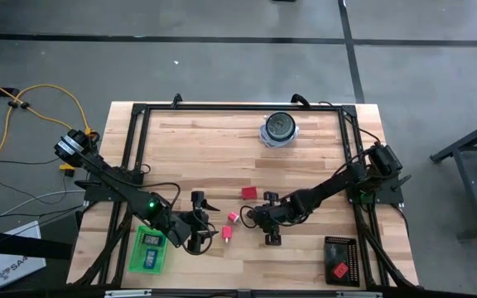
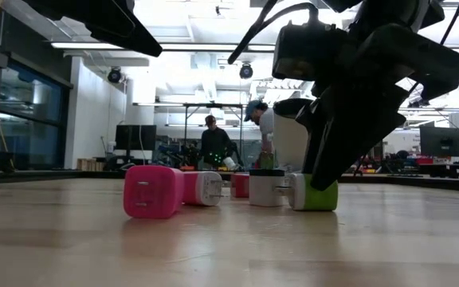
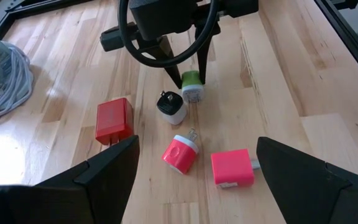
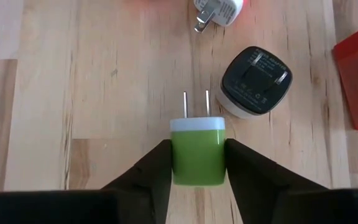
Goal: Pick & Place Office items
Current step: Put the green charger adapter into the black bin
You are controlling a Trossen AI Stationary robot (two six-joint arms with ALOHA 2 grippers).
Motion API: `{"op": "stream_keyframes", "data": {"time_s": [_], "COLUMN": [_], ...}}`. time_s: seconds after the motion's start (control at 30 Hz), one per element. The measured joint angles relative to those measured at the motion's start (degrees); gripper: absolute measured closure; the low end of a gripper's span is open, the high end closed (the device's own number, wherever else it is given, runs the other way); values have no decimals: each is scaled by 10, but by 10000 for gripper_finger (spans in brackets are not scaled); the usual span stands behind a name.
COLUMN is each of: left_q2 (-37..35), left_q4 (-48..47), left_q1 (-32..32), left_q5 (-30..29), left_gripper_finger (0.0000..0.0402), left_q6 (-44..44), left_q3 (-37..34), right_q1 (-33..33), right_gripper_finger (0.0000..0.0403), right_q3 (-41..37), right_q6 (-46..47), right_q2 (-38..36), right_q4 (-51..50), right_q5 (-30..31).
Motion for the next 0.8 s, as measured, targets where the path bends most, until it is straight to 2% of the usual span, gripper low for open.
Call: {"op": "stream_keyframes", "data": {"time_s": [0.6,0.8], "left_q2": [0,0], "left_q4": [0,0], "left_q1": [0,0], "left_q5": [0,0], "left_gripper_finger": [85,85], "left_q6": [0,0], "left_q3": [0,0], "right_q1": [0,0], "right_gripper_finger": [261,264], "right_q3": [0,-21], "right_q6": [0,4], "right_q2": [0,-1], "right_q4": [0,30], "right_q5": [-1,-6]}}
